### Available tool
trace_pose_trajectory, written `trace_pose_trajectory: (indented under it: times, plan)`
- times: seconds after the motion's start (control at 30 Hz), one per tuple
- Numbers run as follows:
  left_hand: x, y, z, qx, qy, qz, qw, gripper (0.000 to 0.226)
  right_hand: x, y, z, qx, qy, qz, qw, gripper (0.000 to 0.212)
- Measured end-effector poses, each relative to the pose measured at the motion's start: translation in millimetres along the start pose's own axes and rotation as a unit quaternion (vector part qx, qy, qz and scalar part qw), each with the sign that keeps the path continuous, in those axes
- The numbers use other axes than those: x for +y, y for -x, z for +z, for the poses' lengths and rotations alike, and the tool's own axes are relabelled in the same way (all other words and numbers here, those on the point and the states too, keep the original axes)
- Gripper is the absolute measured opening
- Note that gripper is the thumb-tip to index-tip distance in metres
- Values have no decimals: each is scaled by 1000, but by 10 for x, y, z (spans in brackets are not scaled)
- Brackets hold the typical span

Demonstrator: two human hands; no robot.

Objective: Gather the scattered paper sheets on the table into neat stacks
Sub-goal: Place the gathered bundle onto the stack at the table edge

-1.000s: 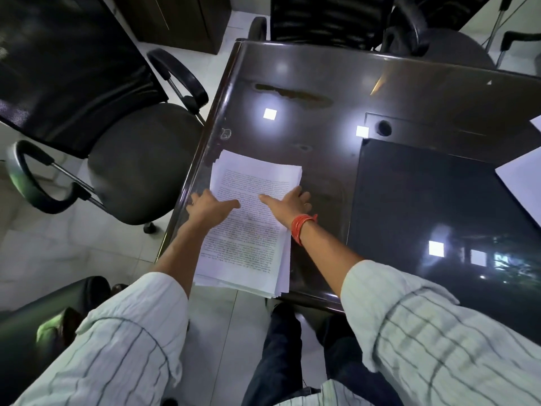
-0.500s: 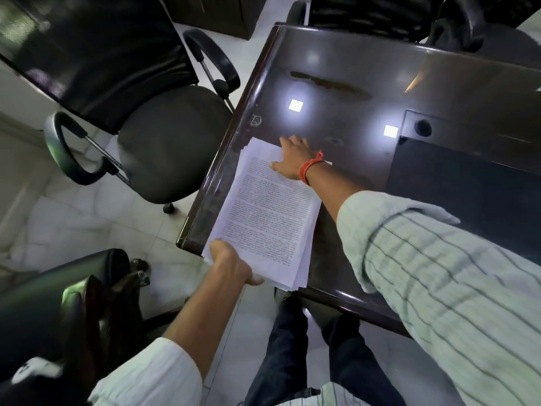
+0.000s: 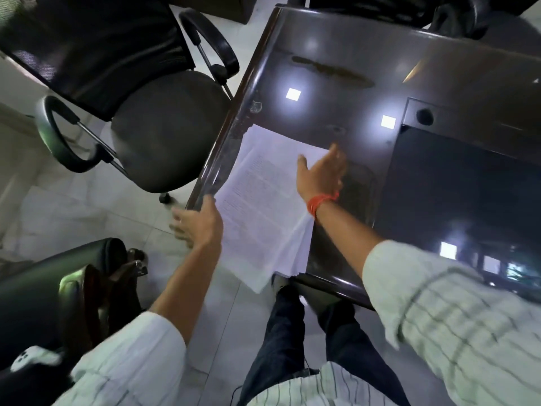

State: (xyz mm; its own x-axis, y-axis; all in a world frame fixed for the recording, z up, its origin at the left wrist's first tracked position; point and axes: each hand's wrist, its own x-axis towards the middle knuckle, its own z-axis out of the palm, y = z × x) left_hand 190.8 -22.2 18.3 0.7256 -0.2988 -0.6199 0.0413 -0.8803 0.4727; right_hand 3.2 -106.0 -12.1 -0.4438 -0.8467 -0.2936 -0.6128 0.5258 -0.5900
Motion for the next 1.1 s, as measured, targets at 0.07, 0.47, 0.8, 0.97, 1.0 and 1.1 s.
trace_pose_trajectory:
  times: [0.07,0.47,0.8,0.97,1.0,1.1]
  plan:
    - [-6,-72,29,-33,-106,122,986,76,294,537,-21,-5,-29,86,996,90]
    - [-221,-36,159,-68,-399,195,893,64,482,759,171,-49,103,32,993,73]
    - [-199,-100,144,-125,-391,269,871,78,478,633,42,-78,88,71,990,76]
    - [-92,-99,210,-141,-422,257,858,92,411,745,101,-165,37,94,981,97]
    - [-48,-115,208,-151,-430,247,855,94,410,721,68,-187,33,91,978,102]
    - [113,-92,223,-154,-445,211,856,102,536,575,-172,-228,-17,91,969,102]
